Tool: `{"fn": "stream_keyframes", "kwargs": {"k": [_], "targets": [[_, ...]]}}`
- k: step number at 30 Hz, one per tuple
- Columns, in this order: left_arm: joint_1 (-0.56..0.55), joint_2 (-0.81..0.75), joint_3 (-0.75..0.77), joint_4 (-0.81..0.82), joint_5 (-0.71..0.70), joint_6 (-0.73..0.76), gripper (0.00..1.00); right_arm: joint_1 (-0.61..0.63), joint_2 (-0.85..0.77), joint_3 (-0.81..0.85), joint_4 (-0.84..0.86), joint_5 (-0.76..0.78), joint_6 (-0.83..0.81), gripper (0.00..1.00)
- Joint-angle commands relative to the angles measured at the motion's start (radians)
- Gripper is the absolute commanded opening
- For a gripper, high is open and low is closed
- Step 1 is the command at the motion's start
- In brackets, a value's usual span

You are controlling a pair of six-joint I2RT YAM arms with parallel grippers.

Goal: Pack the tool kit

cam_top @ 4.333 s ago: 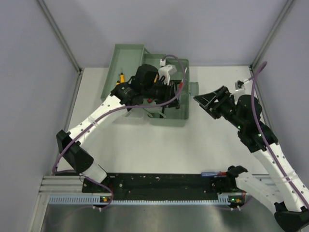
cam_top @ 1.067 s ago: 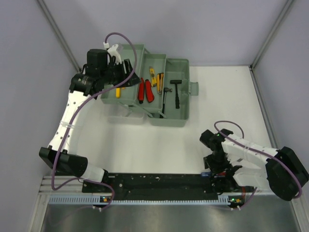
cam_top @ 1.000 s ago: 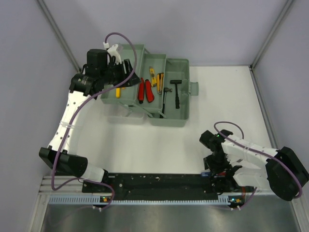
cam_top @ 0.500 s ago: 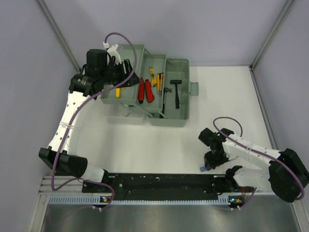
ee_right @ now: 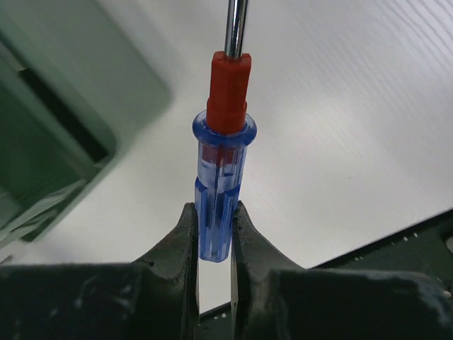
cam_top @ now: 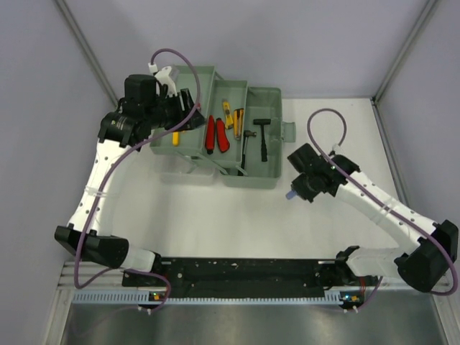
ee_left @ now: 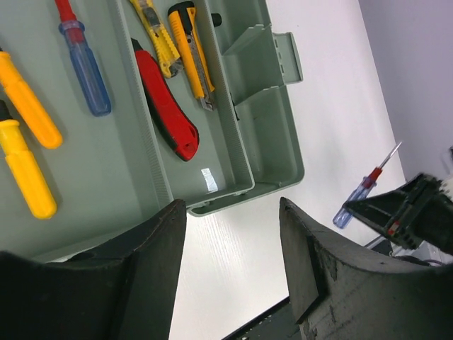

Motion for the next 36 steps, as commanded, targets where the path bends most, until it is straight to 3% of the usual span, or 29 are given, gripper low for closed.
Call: {"fn": "stream_keyframes", "kwargs": {"k": [1,5,8,12,16,20,24,36], "targets": [[0.002,-0.050,0.027,-0.008,-0.048,0.014,0.59,0.012,0.058,0.233,0.206,0.084,-0.379,0.00],[0.003,-0.063,0.024,-0.017,-0.089,0.008,0.59,0.014,0.107,0.332,0.546,-0.170,-0.772,0.00],[0.006,-0.079,0.025,-0.025,-0.111,0.001,0.59,0.014,0.153,0.352,0.776,-0.336,-0.838,0.00],[0.017,-0.108,0.022,-0.041,-0.206,-0.018,0.59,0.023,0.329,0.543,0.837,-0.517,-0.900,0.00],[0.037,-0.145,0.010,-0.080,-0.438,-0.048,0.59,0.058,0.518,0.788,0.857,-0.612,-0.915,0.00],[0.088,-0.189,-0.025,-0.088,-0.513,-0.071,0.61,0.084,0.684,0.973,0.851,-0.629,-0.917,0.00],[0.121,-0.212,-0.048,-0.081,-0.508,-0.081,0.61,0.115,0.785,1.039,0.840,-0.637,-0.981,0.00],[0.146,-0.222,-0.085,-0.054,-0.462,-0.078,0.61,0.202,0.880,1.042,0.760,-0.294,-1.108,0.00]]}}
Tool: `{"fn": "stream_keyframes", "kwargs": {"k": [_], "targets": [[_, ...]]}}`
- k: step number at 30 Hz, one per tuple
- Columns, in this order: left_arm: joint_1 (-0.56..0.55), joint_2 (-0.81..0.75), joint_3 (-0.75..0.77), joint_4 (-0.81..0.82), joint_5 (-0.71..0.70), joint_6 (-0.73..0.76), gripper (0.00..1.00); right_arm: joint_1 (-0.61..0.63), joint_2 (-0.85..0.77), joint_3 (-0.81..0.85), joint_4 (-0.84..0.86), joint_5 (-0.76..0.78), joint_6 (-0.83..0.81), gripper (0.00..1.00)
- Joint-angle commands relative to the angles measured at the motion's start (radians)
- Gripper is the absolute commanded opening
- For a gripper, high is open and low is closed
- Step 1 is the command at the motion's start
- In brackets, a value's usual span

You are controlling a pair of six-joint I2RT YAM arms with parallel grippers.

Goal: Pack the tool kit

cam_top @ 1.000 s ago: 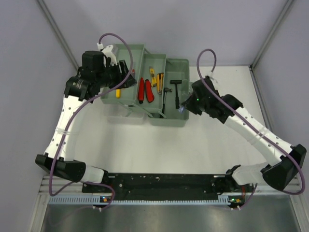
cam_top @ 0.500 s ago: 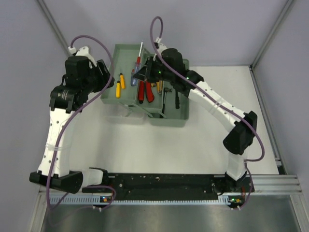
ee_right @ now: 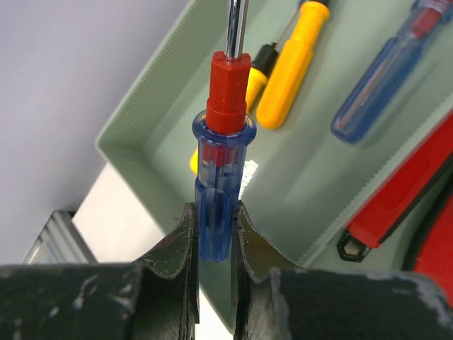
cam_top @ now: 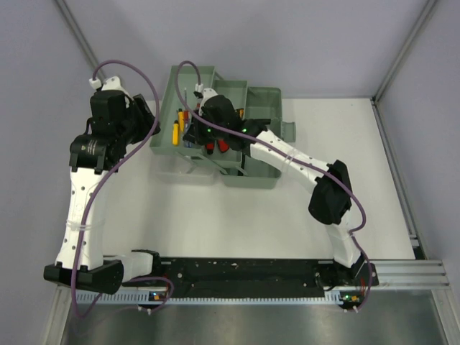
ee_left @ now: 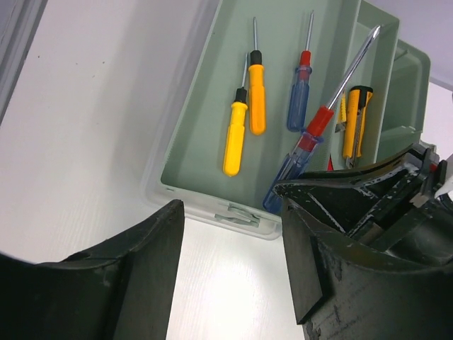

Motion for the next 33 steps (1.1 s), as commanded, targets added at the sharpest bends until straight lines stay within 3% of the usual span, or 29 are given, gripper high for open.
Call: {"fn": "stream_keyframes", "kwargs": {"k": [1,4,10,12,19,24,33], "targets": [[0.009,-0.014,-0.004,0.043,0.002,0.003,0.62,0.016,0.020,0.066,-0.007,0.179,-0.053,0.00],[0.009,-0.017,-0.004,0.044,-0.009,0.005,0.62,0.021,0.043,0.092,-0.056,0.300,-0.038,0.08],[0.011,-0.015,-0.007,0.047,-0.035,0.009,0.64,0.027,0.073,0.123,-0.095,0.355,-0.035,0.36],[0.011,-0.014,-0.009,0.047,-0.044,0.011,0.65,0.027,0.071,0.132,-0.099,0.357,-0.035,0.40],[0.057,-0.009,-0.015,0.053,-0.007,-0.041,0.65,0.025,0.024,0.154,-0.110,0.359,-0.042,0.44],[0.110,-0.001,-0.010,0.075,0.037,-0.060,0.66,0.025,-0.096,0.108,-0.115,0.372,-0.062,0.44],[0.276,0.046,-0.100,0.152,0.155,-0.122,0.66,-0.031,-0.442,-0.267,-0.128,0.466,-0.063,0.50]]}}
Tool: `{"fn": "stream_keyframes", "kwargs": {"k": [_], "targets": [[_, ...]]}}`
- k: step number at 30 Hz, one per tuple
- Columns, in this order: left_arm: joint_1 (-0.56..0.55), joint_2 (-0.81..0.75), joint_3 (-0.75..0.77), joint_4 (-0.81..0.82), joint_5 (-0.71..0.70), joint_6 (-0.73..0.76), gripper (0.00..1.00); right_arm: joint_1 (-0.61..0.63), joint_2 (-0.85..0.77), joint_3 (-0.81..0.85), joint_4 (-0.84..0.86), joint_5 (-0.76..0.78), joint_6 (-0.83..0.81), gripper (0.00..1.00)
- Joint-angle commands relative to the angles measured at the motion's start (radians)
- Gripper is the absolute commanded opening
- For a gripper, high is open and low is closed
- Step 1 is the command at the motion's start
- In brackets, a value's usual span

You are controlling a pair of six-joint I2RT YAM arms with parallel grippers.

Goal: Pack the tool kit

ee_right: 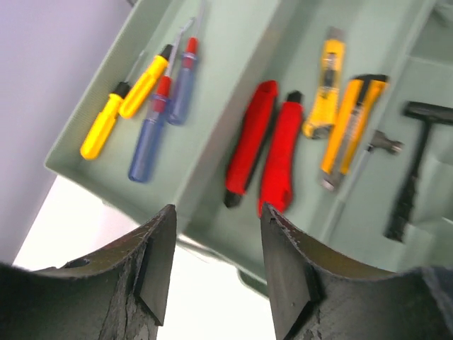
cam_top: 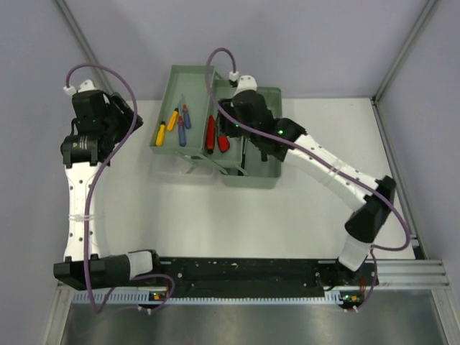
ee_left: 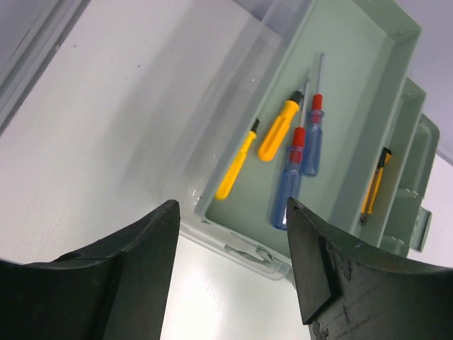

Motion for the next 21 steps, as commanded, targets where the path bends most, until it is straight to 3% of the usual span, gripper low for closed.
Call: {"fn": "stream_keyframes", "kwargs": {"k": [1,7,9,13,17,21], "targets": [[0.101,0.037,-0.078,0.090,0.099,-0.060,0.66,-0.056,-0.238,-0.177,-0.004,0.061,0.019,0.50],[0.205,0.077,-0.212,0.202,0.119,-0.133,0.66,-0.190,-0.473,-0.496,-0.027,0.045,0.123,0.52],[0.234,0.096,-0.265,0.274,0.194,-0.189,0.66,-0.240,-0.529,-0.580,-0.033,0.021,0.159,0.55],[0.248,0.199,-0.310,0.416,0.332,-0.258,0.66,-0.358,-0.611,-0.726,-0.041,-0.103,0.234,0.70],[0.251,0.297,-0.324,0.556,0.432,-0.195,0.66,-0.437,-0.648,-0.815,-0.040,-0.180,0.269,0.73],[0.251,0.395,-0.261,0.532,0.506,-0.050,0.60,-0.471,-0.636,-0.855,-0.041,-0.231,0.265,0.74]]}}
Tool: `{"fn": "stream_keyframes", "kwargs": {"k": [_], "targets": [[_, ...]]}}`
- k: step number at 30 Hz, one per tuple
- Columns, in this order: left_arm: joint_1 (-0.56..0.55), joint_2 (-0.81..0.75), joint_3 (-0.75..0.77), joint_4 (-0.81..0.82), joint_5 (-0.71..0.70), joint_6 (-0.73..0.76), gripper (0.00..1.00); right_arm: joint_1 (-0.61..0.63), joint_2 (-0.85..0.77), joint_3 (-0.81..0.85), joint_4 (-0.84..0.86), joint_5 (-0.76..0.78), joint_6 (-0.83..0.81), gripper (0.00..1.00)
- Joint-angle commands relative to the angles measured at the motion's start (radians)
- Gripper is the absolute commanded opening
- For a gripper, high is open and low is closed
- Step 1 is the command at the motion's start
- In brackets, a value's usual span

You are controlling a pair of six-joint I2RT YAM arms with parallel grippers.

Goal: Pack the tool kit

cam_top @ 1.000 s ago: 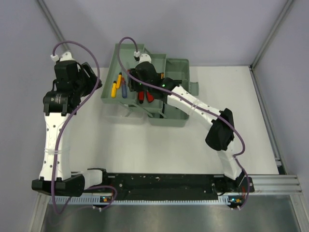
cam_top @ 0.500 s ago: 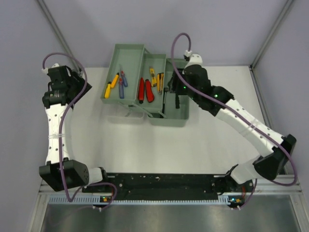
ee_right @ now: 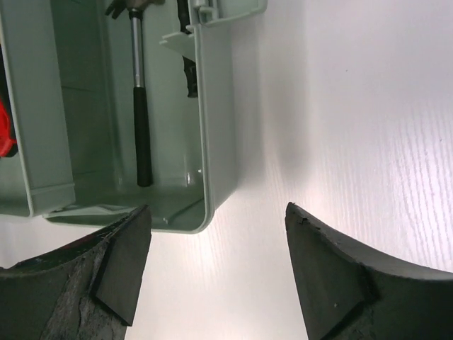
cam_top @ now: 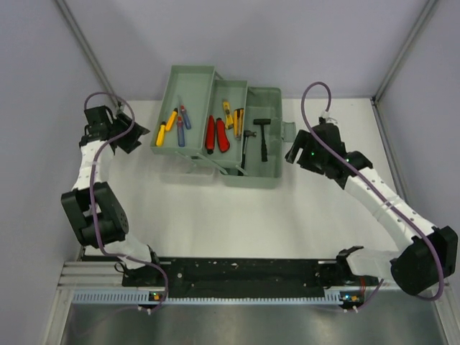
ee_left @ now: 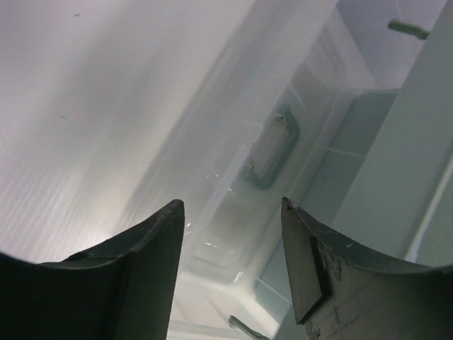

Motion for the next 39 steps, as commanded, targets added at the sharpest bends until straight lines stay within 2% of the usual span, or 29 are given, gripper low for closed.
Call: {"fn": "stream_keyframes", "kwargs": {"k": [1,4,9,12,26,33,39], "targets": [[0.006,0.084,0.075,0.074,0.125,0.170,0.60,-0.042,-0.018,-0.024,0.029,-0.131,0.032,0.74],[0.004,0.112,0.072,0.092,0.139,0.266,0.60,-0.084,0.002,-0.049,0.050,-0.219,0.049,0.74],[0.000,0.161,0.073,0.137,0.304,0.325,0.58,-0.108,0.034,-0.060,0.084,-0.276,0.040,0.73],[-0.011,0.169,0.063,0.141,0.268,0.362,0.51,-0.116,0.050,-0.060,0.090,-0.296,0.041,0.73],[-0.091,0.278,0.057,0.124,0.202,0.430,0.50,-0.179,0.031,-0.142,0.161,-0.383,0.083,0.72],[-0.094,0.282,0.052,0.118,0.159,0.430,0.39,-0.196,0.020,-0.181,0.172,-0.392,0.089,0.72],[-0.103,0.258,0.057,0.117,0.117,0.438,0.20,-0.199,0.037,-0.205,0.189,-0.388,0.113,0.71]]}}
